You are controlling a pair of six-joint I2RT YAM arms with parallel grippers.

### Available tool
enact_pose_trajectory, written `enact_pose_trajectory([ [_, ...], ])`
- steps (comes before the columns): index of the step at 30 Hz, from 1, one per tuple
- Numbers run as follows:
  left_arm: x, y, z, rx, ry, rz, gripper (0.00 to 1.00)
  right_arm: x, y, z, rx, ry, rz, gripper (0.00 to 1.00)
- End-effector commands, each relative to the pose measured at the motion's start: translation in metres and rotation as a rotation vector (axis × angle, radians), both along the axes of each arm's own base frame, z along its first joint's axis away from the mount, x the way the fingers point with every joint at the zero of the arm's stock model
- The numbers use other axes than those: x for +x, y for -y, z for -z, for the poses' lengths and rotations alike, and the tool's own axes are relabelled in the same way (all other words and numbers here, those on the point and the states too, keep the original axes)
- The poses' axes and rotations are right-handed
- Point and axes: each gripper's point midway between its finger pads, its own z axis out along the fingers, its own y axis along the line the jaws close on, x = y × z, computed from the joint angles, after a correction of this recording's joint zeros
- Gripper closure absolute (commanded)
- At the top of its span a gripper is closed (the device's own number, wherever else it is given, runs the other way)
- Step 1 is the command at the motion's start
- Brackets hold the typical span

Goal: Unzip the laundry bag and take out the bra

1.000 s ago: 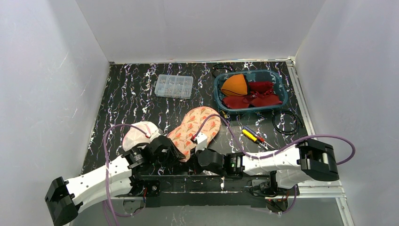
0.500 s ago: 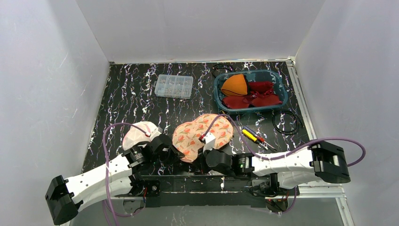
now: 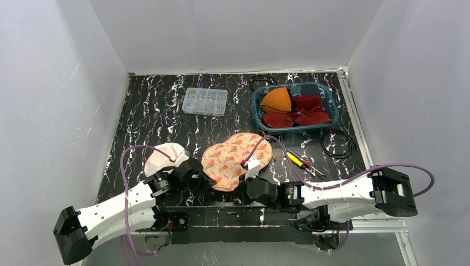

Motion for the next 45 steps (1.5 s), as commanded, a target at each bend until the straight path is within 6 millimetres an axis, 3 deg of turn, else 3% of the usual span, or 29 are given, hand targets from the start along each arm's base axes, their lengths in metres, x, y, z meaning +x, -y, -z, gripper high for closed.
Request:
enact_pose_trajectory([
  [1, 0.003, -0.027, 0.014, 0.131, 0.006, -0.049, 1.0, 0.008, 0.011, 0.001, -0.008, 0.024, 0.055, 0.99],
  [15, 0.0, -0.019, 0.023, 0.096, -0.012, -0.037, 1.0, 0.013, 0.024, 0.017, -0.058, 0.016, 0.113, 0.99],
  [21, 0.001, -0.007, 0.022, 0.065, -0.021, -0.013, 1.0, 0.009, 0.019, 0.01, -0.022, -0.006, 0.094, 0.98],
  [26, 0.004, -0.002, 0.016, 0.055, -0.018, -0.011, 1.0, 0.002, 0.014, -0.006, 0.05, -0.054, 0.093, 0.52],
  [28, 0.006, 0.0, 0.013, 0.049, -0.014, -0.015, 1.0, 0.001, 0.016, -0.011, 0.086, -0.087, 0.114, 0.39],
  [35, 0.01, 0.009, 0.014, 0.016, -0.015, -0.022, 1.0, 0.016, 0.046, -0.008, 0.215, -0.166, 0.304, 0.26],
  [37, 0.009, 0.014, 0.017, 0.01, -0.021, 0.002, 0.92, 0.025, 0.055, -0.002, 0.238, -0.18, 0.35, 0.24],
  [43, -0.001, 0.014, 0.021, 0.061, -0.016, 0.124, 0.44, 0.052, 0.063, 0.011, 0.218, -0.197, 0.407, 0.22],
  [45, -0.006, 0.009, 0.021, 0.093, -0.019, 0.163, 0.35, 0.062, 0.063, 0.015, 0.206, -0.199, 0.416, 0.22],
])
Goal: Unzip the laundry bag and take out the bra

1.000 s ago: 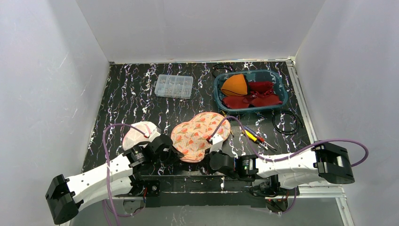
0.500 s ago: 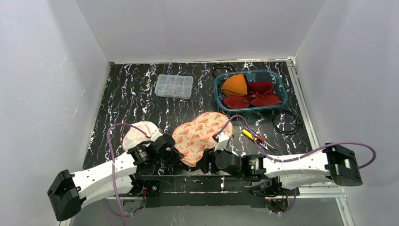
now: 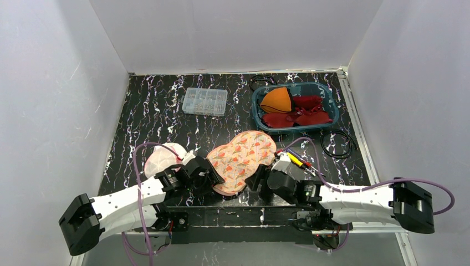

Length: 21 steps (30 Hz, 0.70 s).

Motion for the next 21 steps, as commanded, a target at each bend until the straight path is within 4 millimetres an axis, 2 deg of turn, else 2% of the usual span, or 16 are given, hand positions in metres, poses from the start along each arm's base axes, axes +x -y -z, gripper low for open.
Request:
enact_pose_trajectory([
  [1, -0.011, -0.009, -0.003, 0.067, 0.006, 0.107, 0.33, 0.024, -0.005, -0.003, 0.028, -0.008, 0.034, 0.22],
  [7, -0.02, -0.024, -0.026, 0.121, 0.063, 0.219, 0.29, 0.052, 0.001, 0.017, -0.092, -0.02, 0.04, 0.25],
  [14, -0.008, -0.046, -0.057, 0.216, 0.207, 0.251, 0.34, 0.081, -0.005, 0.023, -0.272, 0.048, -0.102, 0.27],
  [21, 0.009, -0.06, -0.058, 0.304, 0.278, 0.203, 0.34, 0.087, -0.027, 0.034, -0.465, 0.096, -0.372, 0.24],
])
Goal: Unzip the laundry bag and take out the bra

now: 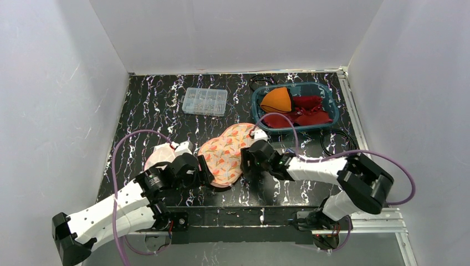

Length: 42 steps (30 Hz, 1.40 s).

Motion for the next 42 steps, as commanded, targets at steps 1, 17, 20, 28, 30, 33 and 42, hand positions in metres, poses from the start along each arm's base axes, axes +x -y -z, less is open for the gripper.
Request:
enact_pose_trajectory([
  [1, 0.014, -0.023, 0.001, 0.139, 0.075, -0.032, 0.34, 0.001, -0.014, -0.005, -0.115, 0.041, -0.222, 0.23],
  [17, 0.079, -0.033, -0.032, 0.374, 0.184, 0.003, 0.21, -0.056, 0.022, -0.061, 0.221, 0.022, -0.168, 0.09],
  [20, 0.093, -0.025, -0.021, 0.353, 0.125, 0.019, 0.21, -0.067, 0.014, -0.064, 0.31, -0.003, -0.202, 0.1],
  [28, 0.106, -0.023, 0.008, 0.388, 0.053, 0.029, 0.23, -0.084, 0.012, -0.065, 0.423, -0.035, -0.233, 0.12],
  [30, 0.106, -0.026, 0.016, 0.386, 0.03, 0.02, 0.24, -0.085, 0.012, -0.067, 0.439, -0.033, -0.231, 0.13],
  [33, 0.105, -0.026, 0.025, 0.366, -0.002, 0.015, 0.28, -0.086, 0.013, -0.07, 0.455, -0.03, -0.23, 0.13],
  [42, 0.088, -0.015, 0.029, 0.256, -0.024, 0.046, 0.6, -0.083, 0.015, -0.085, 0.47, 0.0, -0.22, 0.14],
])
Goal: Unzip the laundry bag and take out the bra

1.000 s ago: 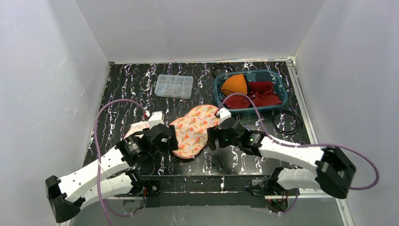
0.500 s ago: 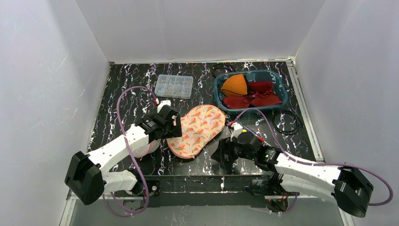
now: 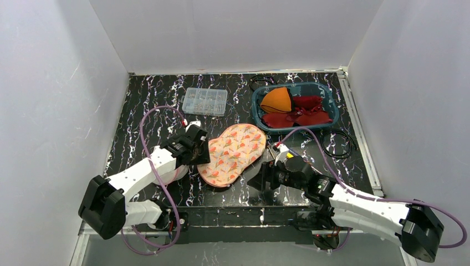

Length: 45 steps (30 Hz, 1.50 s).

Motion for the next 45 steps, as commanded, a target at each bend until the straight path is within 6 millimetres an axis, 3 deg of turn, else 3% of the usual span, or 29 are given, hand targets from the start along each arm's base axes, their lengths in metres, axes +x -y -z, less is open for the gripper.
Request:
enact_pose_trajectory([
  [1, -0.013, 0.008, -0.006, -0.095, -0.005, 0.02, 0.64, 0.005, -0.005, -0.023, 0.051, 0.038, 0.008, 0.14],
  [6, -0.028, 0.016, -0.02, -0.22, 0.022, 0.027, 0.8, 0.011, -0.004, -0.034, 0.046, 0.053, 0.039, 0.14],
  [10, -0.04, 0.019, -0.038, -0.311, 0.07, 0.035, 0.92, 0.028, 0.005, -0.043, 0.027, 0.071, 0.152, 0.13],
  [15, -0.05, 0.027, -0.056, -0.372, 0.128, 0.086, 1.0, 0.042, 0.012, -0.057, 0.017, 0.089, 0.242, 0.12],
  [22, -0.067, 0.059, -0.074, -0.283, 0.202, 0.285, 1.0, 0.058, 0.011, -0.082, 0.012, 0.112, 0.311, 0.12],
  [30, -0.08, 0.086, -0.094, -0.126, 0.318, 0.462, 1.0, 0.064, 0.028, -0.109, -0.025, 0.145, 0.377, 0.11],
  [37, -0.1, 0.124, -0.102, 0.048, 0.415, 0.681, 1.0, 0.068, 0.067, -0.119, -0.095, 0.166, 0.512, 0.1],
  [45, -0.128, 0.179, -0.075, 0.265, 0.448, 0.894, 0.91, 0.062, 0.117, -0.12, -0.136, 0.175, 0.659, 0.09],
])
